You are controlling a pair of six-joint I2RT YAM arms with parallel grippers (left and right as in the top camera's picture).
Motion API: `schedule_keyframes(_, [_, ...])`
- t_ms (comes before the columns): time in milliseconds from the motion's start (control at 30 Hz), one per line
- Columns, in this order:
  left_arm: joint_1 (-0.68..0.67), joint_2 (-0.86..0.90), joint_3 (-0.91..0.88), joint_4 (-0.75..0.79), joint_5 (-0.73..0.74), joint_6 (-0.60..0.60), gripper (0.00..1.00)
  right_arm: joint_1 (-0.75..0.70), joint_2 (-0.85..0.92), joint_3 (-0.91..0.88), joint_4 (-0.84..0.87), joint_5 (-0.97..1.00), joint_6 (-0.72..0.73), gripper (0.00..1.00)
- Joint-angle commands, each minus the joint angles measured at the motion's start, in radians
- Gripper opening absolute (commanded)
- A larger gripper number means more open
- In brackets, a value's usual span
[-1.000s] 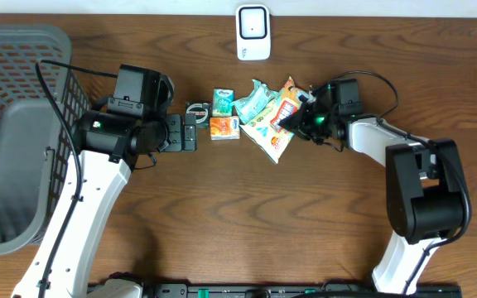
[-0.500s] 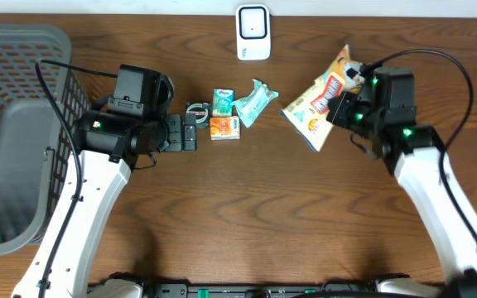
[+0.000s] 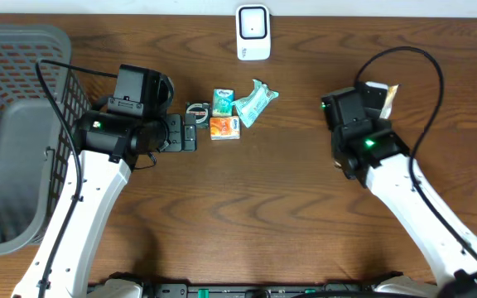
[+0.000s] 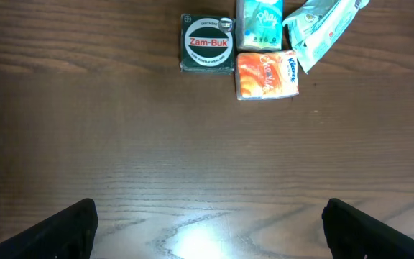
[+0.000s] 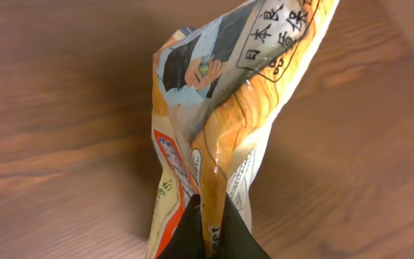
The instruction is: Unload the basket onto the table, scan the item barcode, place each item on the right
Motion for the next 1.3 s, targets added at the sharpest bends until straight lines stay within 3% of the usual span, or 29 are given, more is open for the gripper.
schedule_keyframes(0, [0.001, -0.007, 0.011, 0.000, -0.005, 0.006, 0.98, 0.016, 0.063, 0.008, 0.021, 0.042, -0.054, 0.01])
schedule_keyframes(100, [0.001, -0.006, 0.011, 0.000, -0.005, 0.006, 0.98, 0.034, 0.117, 0.008, 0.058, -0.133, -0.108, 0.01])
schedule_keyframes(267, [0.001, -0.006, 0.011, 0.000, -0.005, 0.006, 0.98, 0.094, 0.165, 0.008, 0.134, -0.262, -0.108, 0.02])
schedule_keyframes(433, [0.001, -0.006, 0.011, 0.000, -0.005, 0.006, 0.98, 0.172, 0.165, 0.036, 0.165, -0.264, -0.111, 0.22])
schedule_keyframes(933, [0.001, -0.007, 0.011, 0.000, -0.005, 0.006, 0.98, 0.237, 0.175, 0.102, 0.189, -0.541, -0.106, 0.18])
schedule_keyframes(1267, [0.001, -0.007, 0.011, 0.000, -0.005, 0.006, 0.98, 0.163, 0.179, 0.108, 0.176, -0.451, -0.138, 0.50])
